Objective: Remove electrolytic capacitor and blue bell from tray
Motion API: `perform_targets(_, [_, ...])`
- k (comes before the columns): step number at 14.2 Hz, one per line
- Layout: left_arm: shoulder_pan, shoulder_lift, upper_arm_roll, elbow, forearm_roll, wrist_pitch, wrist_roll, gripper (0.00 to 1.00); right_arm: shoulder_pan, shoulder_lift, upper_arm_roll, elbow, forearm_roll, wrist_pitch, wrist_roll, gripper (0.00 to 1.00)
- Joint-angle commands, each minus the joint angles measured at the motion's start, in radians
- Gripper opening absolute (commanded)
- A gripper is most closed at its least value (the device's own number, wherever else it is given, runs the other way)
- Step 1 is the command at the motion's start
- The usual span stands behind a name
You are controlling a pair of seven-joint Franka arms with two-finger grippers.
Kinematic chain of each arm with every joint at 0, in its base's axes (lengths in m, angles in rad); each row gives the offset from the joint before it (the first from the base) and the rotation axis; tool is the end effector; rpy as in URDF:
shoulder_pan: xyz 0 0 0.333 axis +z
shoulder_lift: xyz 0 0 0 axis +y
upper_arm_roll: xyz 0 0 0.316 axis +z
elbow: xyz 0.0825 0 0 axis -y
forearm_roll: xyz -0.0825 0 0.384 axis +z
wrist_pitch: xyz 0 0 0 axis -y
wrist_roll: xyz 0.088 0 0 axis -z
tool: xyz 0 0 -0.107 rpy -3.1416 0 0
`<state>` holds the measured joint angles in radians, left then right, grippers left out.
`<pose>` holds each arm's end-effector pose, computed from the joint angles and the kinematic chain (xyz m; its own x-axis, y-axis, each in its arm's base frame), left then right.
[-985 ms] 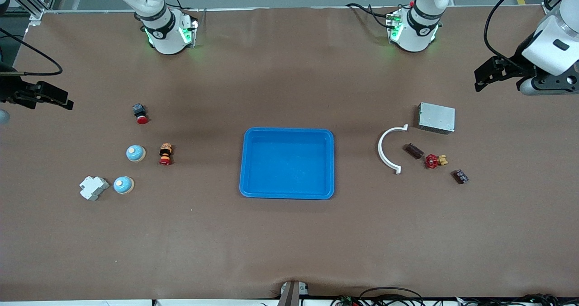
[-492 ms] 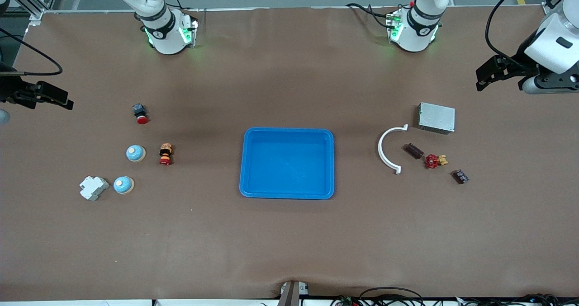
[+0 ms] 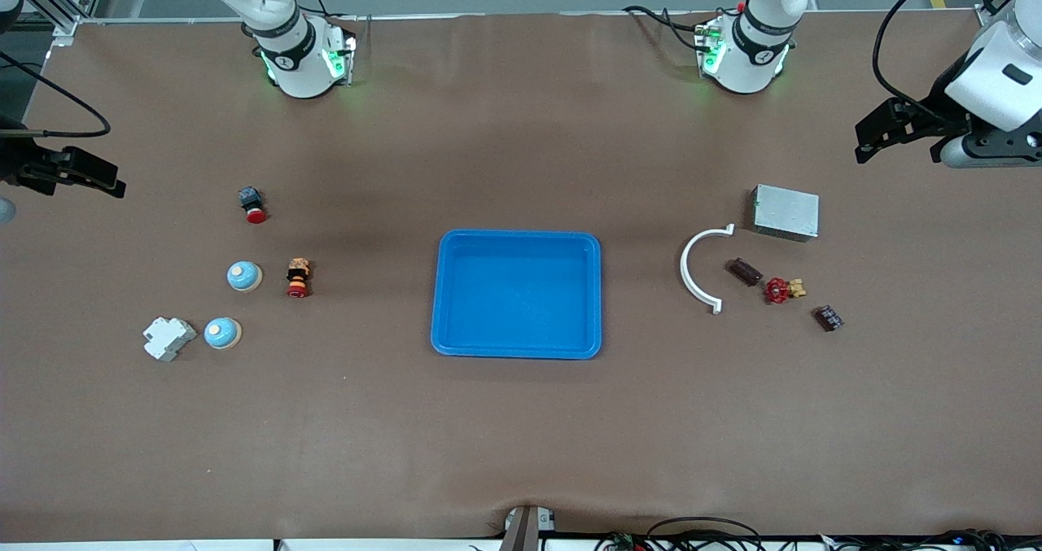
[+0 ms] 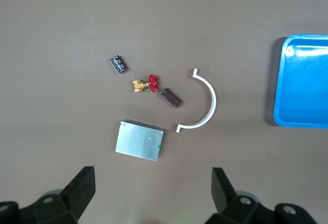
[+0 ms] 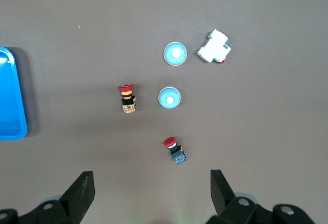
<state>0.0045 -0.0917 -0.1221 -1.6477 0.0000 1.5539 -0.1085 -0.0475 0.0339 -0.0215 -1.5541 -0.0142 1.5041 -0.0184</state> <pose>0.5200 -0.0646 0.6358 1.0000 -0.0086 -0.0016 -0.0086 -0.9999 -0.0114 0.5558 -0.0398 0.6079 0.9951 -0.0513 -0.0840 -0.0504 -0.9986 0.0134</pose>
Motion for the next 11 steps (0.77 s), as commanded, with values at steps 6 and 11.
perform_targets(6, [0.000,0.013,-0.002,0.026,-0.006,-0.011,0.010,1.00,-0.002,-0.022,0.000,0.025,-0.006,0.001,0.009,1.00])
perform_targets(11, [0.003,0.029,-0.002,0.043,-0.006,-0.012,0.009,1.00,-0.002,-0.023,0.000,0.025,-0.001,0.008,0.009,1.00])
